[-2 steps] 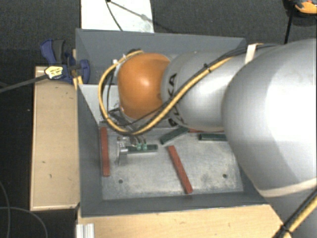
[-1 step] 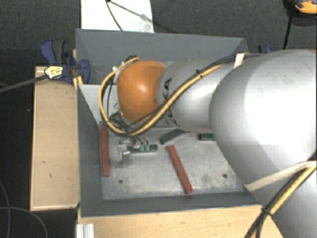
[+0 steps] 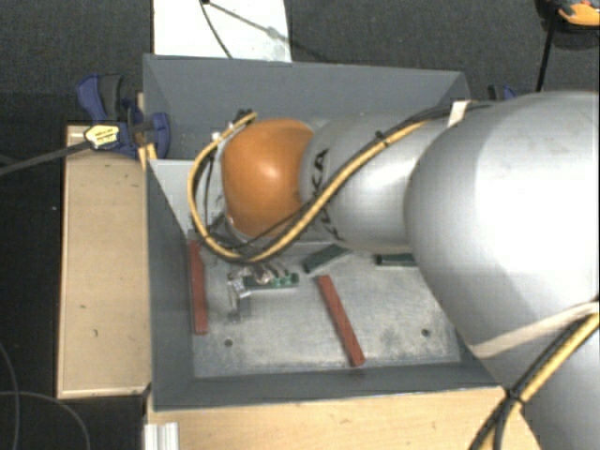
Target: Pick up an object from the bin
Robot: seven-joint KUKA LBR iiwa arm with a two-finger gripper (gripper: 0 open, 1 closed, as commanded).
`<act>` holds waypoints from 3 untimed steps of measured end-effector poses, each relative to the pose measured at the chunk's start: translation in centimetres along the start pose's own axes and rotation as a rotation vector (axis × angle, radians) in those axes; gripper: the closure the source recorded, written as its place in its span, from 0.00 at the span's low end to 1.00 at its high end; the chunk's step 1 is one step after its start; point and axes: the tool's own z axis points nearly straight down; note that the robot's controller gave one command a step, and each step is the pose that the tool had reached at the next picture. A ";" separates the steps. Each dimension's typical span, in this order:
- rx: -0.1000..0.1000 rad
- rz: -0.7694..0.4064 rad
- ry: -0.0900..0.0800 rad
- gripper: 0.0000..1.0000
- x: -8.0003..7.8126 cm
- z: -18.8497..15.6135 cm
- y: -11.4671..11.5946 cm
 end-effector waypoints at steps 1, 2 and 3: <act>-0.001 -0.230 -0.007 0.00 1.1 -3.4 -1.1; 0.002 -0.420 -0.014 0.00 0.7 -4.2 -2.0; 0.002 -0.657 -0.008 0.00 1.0 -0.8 -4.0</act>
Offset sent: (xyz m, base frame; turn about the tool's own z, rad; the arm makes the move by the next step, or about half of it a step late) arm 0.0051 -0.0298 0.0292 -0.5810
